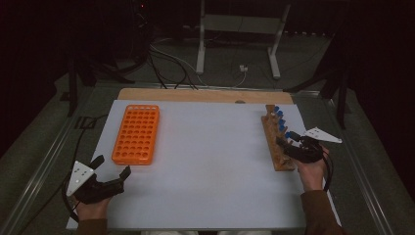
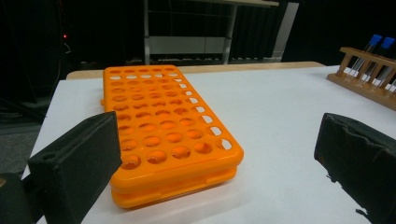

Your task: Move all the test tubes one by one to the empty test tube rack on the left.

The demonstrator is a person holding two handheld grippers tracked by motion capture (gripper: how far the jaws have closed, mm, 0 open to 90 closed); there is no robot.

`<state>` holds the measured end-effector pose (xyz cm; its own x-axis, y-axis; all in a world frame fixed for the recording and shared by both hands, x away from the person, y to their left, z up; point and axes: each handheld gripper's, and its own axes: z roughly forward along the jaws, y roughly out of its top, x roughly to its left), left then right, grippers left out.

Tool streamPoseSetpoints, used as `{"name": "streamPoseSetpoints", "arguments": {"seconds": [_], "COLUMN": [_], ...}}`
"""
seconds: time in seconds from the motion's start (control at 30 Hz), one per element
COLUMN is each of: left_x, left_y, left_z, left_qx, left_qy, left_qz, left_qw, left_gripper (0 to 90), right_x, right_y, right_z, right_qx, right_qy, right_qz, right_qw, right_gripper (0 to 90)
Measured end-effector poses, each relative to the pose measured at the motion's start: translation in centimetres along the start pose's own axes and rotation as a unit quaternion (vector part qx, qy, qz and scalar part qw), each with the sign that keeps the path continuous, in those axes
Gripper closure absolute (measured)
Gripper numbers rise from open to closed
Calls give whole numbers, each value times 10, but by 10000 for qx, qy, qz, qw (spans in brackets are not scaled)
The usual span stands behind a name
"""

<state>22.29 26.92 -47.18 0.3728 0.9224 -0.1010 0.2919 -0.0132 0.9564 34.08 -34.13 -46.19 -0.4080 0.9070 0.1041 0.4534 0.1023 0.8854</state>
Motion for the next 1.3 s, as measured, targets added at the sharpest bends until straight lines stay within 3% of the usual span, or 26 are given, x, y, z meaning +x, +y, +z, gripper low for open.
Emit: {"name": "streamPoseSetpoints", "arguments": {"seconds": [0.03,0.07,0.4,0.63,0.73,0.97,1.3], "left_x": [0,0,-1,-3,-3,-6,-6], "left_y": [0,0,0,-1,-2,-4,4], "left_z": [0,1,1,3,4,7,8], "left_qx": [13,26,62,54,-26,40,190], "left_qy": [-7,6,21,-21,-75,-204,-231], "left_qz": [-2,-2,45,133,235,433,280], "left_qw": [10000,10000,10000,9999,9997,9988,9992], "left_gripper": [14,14,14,14,15,15,14], "right_x": [0,0,5,6,7,7,7], "right_y": [-2,-2,-6,-6,-5,-1,12], "right_z": [0,0,3,6,6,-1,-16], "right_qx": [-40,-49,48,40,39,-91,-248], "right_qy": [-125,-164,-288,-370,-372,-357,-385], "right_qz": [-23,-23,-292,-263,-243,-246,-227], "right_qw": [9999,9999,9991,9990,9990,9990,9987], "right_gripper": [490,519,740,763,767,768,768]}}
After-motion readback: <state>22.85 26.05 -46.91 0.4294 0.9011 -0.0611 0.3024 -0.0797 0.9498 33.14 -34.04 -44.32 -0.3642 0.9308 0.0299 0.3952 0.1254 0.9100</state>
